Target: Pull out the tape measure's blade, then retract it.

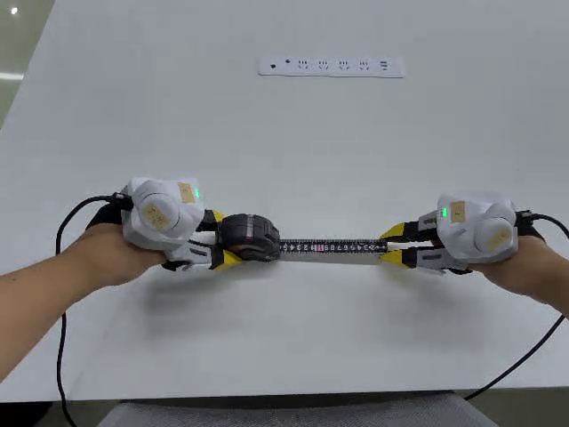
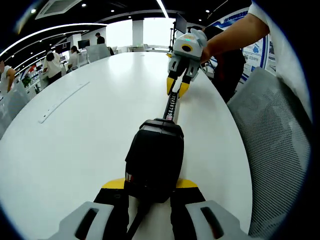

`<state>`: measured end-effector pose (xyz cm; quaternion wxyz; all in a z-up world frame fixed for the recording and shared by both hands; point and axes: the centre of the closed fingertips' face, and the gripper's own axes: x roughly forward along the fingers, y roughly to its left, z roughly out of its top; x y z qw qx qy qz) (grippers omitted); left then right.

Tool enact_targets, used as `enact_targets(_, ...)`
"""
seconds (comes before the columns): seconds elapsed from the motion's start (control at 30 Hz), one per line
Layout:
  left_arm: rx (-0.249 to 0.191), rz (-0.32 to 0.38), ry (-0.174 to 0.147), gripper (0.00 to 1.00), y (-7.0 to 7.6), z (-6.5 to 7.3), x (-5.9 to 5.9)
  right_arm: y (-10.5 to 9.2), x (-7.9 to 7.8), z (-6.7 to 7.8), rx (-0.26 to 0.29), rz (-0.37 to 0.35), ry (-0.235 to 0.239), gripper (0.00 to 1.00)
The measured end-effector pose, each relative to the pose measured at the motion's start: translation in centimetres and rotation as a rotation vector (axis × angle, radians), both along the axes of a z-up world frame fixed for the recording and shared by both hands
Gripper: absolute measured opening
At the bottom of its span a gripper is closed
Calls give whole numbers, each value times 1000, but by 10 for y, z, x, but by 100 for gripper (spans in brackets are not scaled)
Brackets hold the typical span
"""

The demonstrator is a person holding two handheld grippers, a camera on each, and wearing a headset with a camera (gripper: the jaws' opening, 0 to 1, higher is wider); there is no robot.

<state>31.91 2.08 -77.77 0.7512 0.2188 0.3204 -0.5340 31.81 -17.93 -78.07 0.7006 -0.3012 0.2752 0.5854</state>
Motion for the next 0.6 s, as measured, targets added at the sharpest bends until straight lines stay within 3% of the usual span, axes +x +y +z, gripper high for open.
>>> enact_targets(0.6,4,-2,-1,29,-3,0,-1,-22,-3,5,-25,-13,-8,9)
